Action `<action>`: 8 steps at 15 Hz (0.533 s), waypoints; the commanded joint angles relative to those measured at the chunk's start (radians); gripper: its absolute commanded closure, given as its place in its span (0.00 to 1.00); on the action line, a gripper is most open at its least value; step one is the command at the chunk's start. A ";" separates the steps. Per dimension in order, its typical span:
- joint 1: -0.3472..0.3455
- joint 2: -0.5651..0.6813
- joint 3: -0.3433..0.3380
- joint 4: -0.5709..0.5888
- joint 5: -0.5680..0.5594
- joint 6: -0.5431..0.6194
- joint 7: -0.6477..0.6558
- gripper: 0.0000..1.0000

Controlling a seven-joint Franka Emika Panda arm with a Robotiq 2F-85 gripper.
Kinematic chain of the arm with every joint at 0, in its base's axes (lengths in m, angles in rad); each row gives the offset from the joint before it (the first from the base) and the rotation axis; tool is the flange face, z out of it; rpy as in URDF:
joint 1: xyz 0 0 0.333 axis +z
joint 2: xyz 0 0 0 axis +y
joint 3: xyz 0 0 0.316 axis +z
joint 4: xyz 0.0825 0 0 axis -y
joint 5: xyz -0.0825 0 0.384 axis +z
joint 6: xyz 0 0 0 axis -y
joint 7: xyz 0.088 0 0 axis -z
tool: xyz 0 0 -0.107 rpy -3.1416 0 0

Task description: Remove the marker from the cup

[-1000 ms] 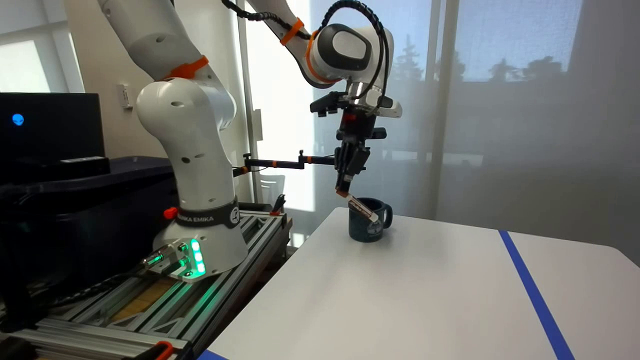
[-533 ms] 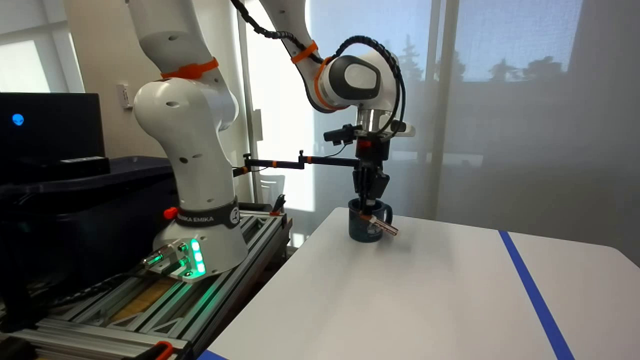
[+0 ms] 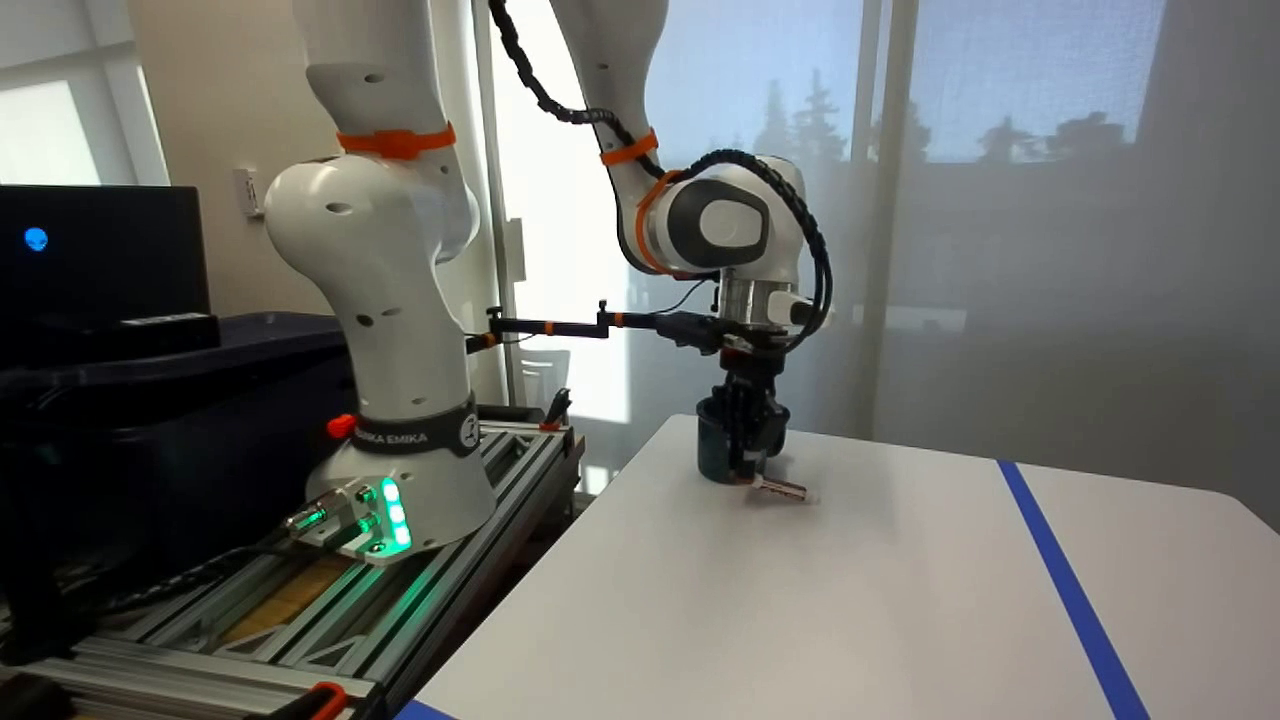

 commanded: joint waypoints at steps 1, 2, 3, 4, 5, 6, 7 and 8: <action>0.003 0.075 -0.024 0.014 0.009 0.062 -0.079 0.96; 0.002 0.086 -0.028 0.016 0.019 0.067 -0.105 0.96; 0.003 0.091 -0.031 0.019 0.024 0.062 -0.123 0.96; 0.003 0.087 -0.032 0.021 0.035 0.050 -0.147 0.96; 0.003 0.075 -0.032 0.021 0.044 0.031 -0.165 0.96; 0.002 0.065 -0.030 0.020 0.063 0.020 -0.190 0.57; 0.002 0.050 -0.031 0.017 0.065 0.006 -0.197 0.56; 0.002 0.027 -0.029 0.009 0.080 -0.005 -0.212 0.50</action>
